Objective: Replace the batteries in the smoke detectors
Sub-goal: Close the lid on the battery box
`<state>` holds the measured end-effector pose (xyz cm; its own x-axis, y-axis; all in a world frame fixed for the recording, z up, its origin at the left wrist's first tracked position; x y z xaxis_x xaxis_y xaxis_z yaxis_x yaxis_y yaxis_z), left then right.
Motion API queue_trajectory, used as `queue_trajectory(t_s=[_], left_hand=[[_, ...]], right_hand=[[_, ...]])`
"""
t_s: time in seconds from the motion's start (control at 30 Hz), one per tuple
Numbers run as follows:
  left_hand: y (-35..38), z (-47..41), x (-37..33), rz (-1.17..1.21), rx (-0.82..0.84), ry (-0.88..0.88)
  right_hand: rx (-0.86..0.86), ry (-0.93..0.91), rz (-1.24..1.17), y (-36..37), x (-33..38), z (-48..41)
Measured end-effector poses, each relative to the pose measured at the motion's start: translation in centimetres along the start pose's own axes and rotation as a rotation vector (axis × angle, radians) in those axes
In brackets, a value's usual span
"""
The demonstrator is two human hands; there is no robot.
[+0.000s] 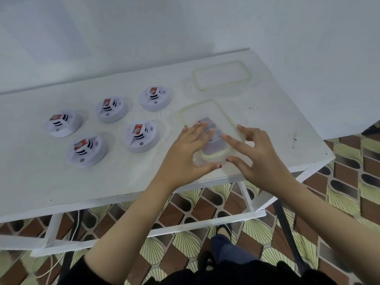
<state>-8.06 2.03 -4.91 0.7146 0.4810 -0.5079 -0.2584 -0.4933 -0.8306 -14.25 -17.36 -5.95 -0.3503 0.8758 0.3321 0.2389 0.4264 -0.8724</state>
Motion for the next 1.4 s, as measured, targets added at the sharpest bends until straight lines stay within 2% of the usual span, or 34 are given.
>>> queue_trajectory(t_s=[0.23,0.37,0.47,0.53,0.63,0.7,0.77,0.87,0.93,1.07,1.2,1.4], left_hand=[[1.1,-0.3,0.0,-0.249,-0.199,0.044],[1.0,-0.4,0.1,-0.306,-0.211,0.082],[0.0,-0.4,0.3,-0.164,-0.142,0.096],[-0.7,-0.3,0.3,-0.019,-0.112,0.046],[-1.4,-0.6,0.4,0.106,-0.162,-0.122],[-1.9,-1.1,0.6,0.158,-0.176,-0.286],[-2.4,-1.5,1.3,0.321,-0.108,-0.438],[-3.2,-1.7,2.0,0.555,-0.063,-0.443],[-3.4,-1.7,2.3,0.531,-0.105,-0.433],[-3.0,-2.2,1.5,0.442,-0.135,-0.485],[-2.1,-2.8,0.7,0.430,-0.134,-0.436],[-1.4,-4.4,0.5,0.483,-0.154,-0.412]], right_hand=[[-0.049,-0.051,0.049,0.1,-0.3,-0.1],[-0.048,-0.061,0.046,0.2,-0.8,-0.2],[0.003,-0.062,0.025,-0.1,-1.2,-0.3],[0.038,-0.065,-0.027,-0.6,-1.8,-0.5],[0.095,-0.035,-0.108,-1.5,-2.7,-1.0],[0.112,0.065,-0.185,-2.0,-2.7,-1.1],[0.096,0.188,-0.327,-2.5,-1.9,-1.2],[0.056,0.290,-0.645,-2.5,-0.7,-1.3],[0.073,0.352,-0.772,-2.6,-0.6,-1.4],[0.109,0.373,-0.767,-3.2,-2.3,-2.1],[0.019,0.409,-0.863,-3.8,-4.4,-3.4],[-0.018,0.439,-0.821,-3.9,-6.5,-5.3]])
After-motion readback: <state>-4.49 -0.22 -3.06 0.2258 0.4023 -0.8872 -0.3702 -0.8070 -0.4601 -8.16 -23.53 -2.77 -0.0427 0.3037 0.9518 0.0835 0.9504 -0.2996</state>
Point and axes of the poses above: each hand's wrist, its own z-axis away from the middle knuckle, its own y-axis out of the palm, x = y × z, the point moved 1 cm from there along -z, towards the middle knuckle, and after that the axes turned 11 degrees about x, right-handed, at the moved point
